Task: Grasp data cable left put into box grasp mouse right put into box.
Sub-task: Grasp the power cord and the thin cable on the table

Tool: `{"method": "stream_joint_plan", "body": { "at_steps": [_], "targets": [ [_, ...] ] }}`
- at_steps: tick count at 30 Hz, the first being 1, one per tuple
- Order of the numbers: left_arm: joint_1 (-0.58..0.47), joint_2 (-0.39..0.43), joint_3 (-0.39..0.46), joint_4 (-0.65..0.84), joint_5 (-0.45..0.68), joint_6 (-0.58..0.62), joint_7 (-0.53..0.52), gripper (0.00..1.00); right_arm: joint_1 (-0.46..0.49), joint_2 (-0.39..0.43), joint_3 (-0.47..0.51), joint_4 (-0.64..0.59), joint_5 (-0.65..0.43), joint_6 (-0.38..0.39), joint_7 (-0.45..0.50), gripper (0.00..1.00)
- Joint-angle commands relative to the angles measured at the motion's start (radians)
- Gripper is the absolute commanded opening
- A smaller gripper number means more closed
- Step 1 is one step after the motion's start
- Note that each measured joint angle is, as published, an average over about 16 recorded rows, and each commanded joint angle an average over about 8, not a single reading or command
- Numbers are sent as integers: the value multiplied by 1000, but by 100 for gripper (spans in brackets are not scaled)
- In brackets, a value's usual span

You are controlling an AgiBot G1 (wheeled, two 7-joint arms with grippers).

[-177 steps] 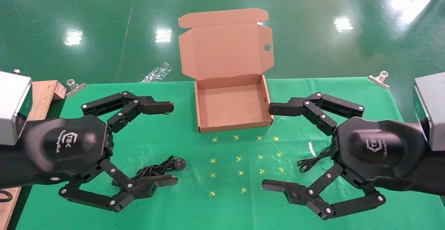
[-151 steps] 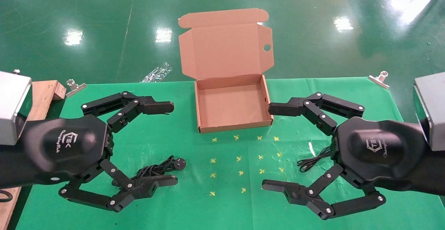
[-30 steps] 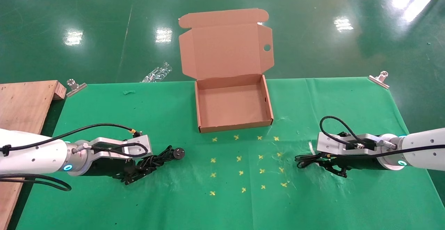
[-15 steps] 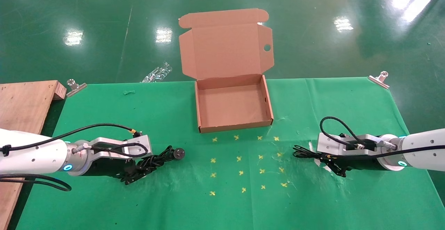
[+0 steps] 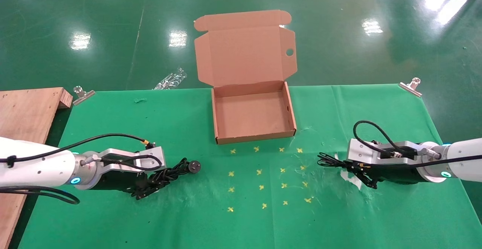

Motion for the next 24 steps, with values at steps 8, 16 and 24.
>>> {"method": "stream_joint_plan", "body": {
  "at_steps": [8,16,24],
  "targets": [
    [-2,10,4,8,9,-1,-7,0,0,3,2,2,6,-9,0,0],
    [-2,10,7,8,9,-1,-4,0,1,3,2,3,6,-7,1,0],
    [-2,9,8,8,9,-1,-3,0,1,2,2,3,6,-5,1,0]
  ]
}}
